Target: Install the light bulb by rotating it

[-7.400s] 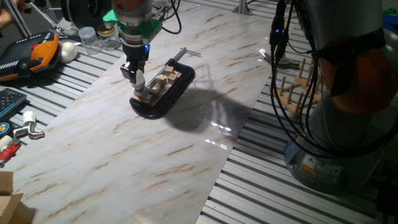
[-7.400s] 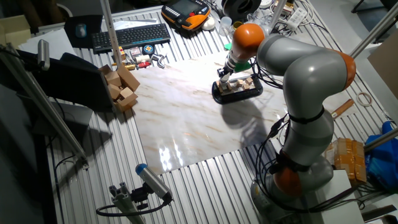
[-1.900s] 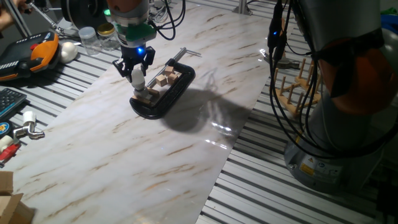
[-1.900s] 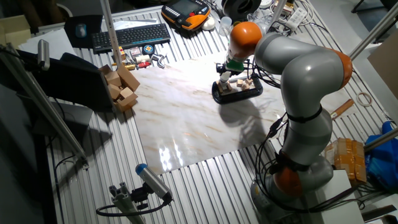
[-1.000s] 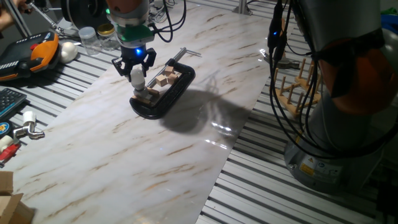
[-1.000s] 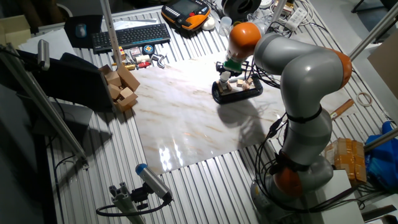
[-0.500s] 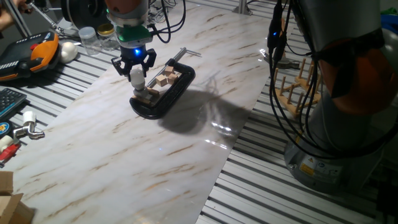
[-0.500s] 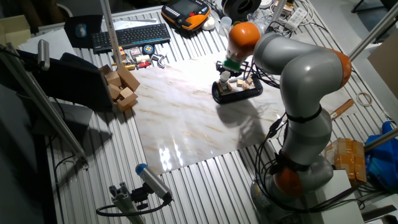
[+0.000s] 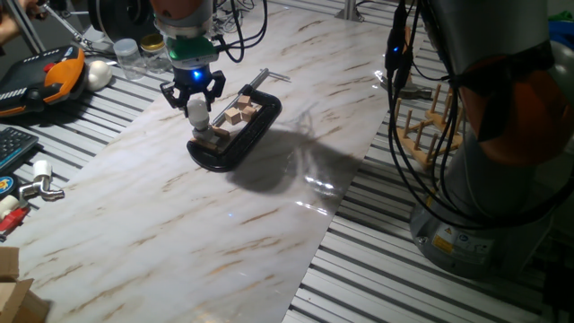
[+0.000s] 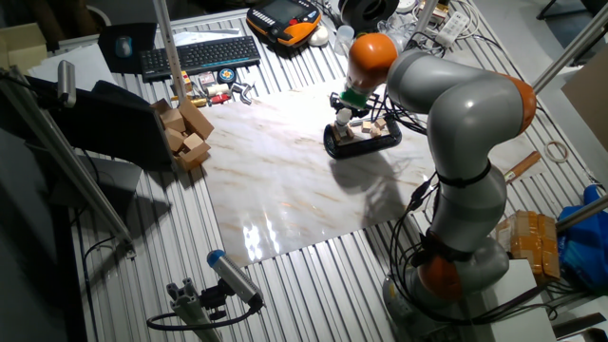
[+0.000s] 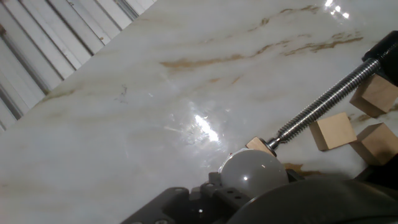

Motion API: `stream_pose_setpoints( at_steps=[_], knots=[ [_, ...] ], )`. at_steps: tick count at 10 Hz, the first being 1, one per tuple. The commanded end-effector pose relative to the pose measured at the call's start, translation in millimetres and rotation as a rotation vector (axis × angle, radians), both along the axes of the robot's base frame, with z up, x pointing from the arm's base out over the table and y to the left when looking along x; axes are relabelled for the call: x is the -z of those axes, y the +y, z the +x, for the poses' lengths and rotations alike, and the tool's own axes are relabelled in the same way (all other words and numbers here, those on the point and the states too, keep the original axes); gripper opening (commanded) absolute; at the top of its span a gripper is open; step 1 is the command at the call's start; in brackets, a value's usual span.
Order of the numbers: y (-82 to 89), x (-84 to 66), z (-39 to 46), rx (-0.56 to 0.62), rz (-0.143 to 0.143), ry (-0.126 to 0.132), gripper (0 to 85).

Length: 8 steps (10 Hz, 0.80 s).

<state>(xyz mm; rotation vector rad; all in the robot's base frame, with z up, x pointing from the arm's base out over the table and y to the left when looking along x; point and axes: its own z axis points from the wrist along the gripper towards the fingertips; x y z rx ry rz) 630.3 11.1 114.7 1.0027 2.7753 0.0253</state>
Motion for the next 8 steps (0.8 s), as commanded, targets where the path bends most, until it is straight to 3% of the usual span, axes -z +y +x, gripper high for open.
stream_pose_setpoints(
  at_steps=[1,2,4,5,8],
  knots=[
    [0.0,0.2,-0.1,0.0,0.001,0.002,17.0],
    [0.0,0.3,-0.2,0.0,0.001,0.002,34.0],
    [0.2,0.5,-0.3,0.005,0.002,-0.003,34.0],
    [0.4,0.6,-0.3,0.005,0.003,-0.004,51.0],
    [0.3,0.9,-0.1,0.007,0.004,-0.008,51.0]
  ],
)
